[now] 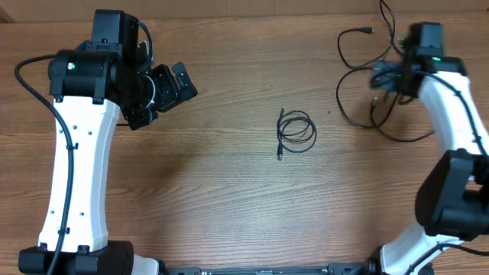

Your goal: Untangle cables

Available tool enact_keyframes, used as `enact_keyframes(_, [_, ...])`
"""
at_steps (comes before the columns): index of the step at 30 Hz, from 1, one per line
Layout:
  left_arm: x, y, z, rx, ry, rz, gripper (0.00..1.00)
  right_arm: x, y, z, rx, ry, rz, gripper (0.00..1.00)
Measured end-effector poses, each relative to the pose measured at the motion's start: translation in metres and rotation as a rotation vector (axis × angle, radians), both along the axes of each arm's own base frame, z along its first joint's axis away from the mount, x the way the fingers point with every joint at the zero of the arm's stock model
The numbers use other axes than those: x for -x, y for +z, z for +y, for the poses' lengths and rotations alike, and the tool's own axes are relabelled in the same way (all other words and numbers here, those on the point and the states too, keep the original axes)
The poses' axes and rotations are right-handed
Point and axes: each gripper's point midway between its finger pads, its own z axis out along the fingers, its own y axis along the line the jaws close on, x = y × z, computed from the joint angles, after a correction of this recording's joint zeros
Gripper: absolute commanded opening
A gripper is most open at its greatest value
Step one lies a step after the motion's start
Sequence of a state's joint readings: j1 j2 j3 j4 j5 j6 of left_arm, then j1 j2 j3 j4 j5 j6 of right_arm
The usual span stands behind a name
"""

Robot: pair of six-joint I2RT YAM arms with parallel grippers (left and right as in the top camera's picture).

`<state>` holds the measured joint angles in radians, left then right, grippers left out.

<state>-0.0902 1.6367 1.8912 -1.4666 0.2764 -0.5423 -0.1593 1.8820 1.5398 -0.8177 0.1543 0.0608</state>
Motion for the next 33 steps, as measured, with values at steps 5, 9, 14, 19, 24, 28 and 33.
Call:
enact_keyframes(5, [0.000,0.000,0.000,0.000,0.000,0.001,0.99,0.033,-0.015,-0.073,-0.026,-0.311,0.013,1.00])
enact_keyframes(9, [0.000,0.000,0.000,0.000,0.000,0.000,1.00,0.062,-0.037,-0.114,-0.059,-0.472,0.017,0.90])
enact_keyframes(14, [0.000,0.000,0.000,0.000,0.000,0.001,1.00,0.072,-0.051,-0.131,-0.080,-0.543,-0.013,0.73])
enact_keyframes(19, [0.000,0.000,0.000,0.000,0.000,0.000,1.00,0.066,-0.054,-0.133,-0.082,-0.545,-0.055,0.71])
enact_keyframes(24, [0.000,0.000,0.000,0.000,0.000,0.002,1.00,0.071,-0.060,-0.142,-0.025,-0.577,-0.041,0.71])
enact_keyframes(28, [0.000,0.000,0.000,0.000,0.000,0.000,1.00,0.071,-0.079,-0.144,-0.021,-0.582,-0.010,0.68])
enact_keyframes(33, [0.000,0.000,0.000,0.000,0.000,0.000,1.00,0.073,-0.104,-0.138,-0.055,-0.574,0.037,0.59])
